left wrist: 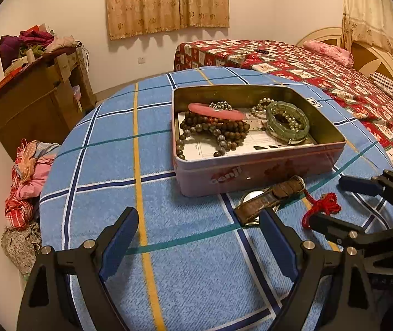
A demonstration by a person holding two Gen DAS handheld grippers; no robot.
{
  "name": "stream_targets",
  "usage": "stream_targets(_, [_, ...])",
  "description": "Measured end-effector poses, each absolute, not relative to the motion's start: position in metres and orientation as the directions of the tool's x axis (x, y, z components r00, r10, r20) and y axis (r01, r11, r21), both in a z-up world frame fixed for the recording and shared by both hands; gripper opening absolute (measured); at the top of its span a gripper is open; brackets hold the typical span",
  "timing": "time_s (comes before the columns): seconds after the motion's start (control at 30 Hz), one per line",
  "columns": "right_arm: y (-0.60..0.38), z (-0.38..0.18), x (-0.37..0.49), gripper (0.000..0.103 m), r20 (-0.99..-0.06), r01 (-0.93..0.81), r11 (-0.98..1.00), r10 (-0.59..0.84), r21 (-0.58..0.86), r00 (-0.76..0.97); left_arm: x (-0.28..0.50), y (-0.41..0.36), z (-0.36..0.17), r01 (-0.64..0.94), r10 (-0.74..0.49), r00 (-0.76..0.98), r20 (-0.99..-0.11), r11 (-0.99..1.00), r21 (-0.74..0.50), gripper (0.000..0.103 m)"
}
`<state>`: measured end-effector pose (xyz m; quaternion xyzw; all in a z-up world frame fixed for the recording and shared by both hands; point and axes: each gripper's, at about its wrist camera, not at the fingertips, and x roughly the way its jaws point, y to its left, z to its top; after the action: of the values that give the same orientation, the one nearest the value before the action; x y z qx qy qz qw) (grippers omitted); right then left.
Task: Organize jewelry
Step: 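Close the right gripper on the red string tassel while the left approaches the watch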
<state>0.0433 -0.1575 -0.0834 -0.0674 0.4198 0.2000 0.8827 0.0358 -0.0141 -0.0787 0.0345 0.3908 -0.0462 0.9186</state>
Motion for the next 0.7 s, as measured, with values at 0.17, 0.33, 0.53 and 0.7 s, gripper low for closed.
stream_targets(0.17, [-0.162,-0.085,0.042,0.035,-0.773,-0.403,0.914,0.289,0.047,0.565,0.037,-0.017,-0.081,0.122,-0.069,0.682,-0.728,0.992,0.020,0.089])
stream_targets(0.33, [-0.164,-0.085,0.040,0.024,-0.772,-0.390,0.921,0.252,0.006,0.583,0.037,-0.023,-0.080,0.137,-0.090,0.677,-0.731,0.991,0.005,0.089])
stream_targets(0.53, [-0.176,-0.084,0.044,0.024,-0.770,-0.348,0.937,0.208,-0.020,0.603,0.038,-0.035,-0.079,0.169,-0.124,0.671,-0.731,0.986,-0.012,0.089])
stream_targets(0.7, [-0.183,-0.084,0.044,0.024,-0.769,-0.334,0.943,0.208,-0.008,0.604,0.046,-0.044,-0.082,0.191,-0.145,0.652,-0.744,0.981,-0.023,0.089])
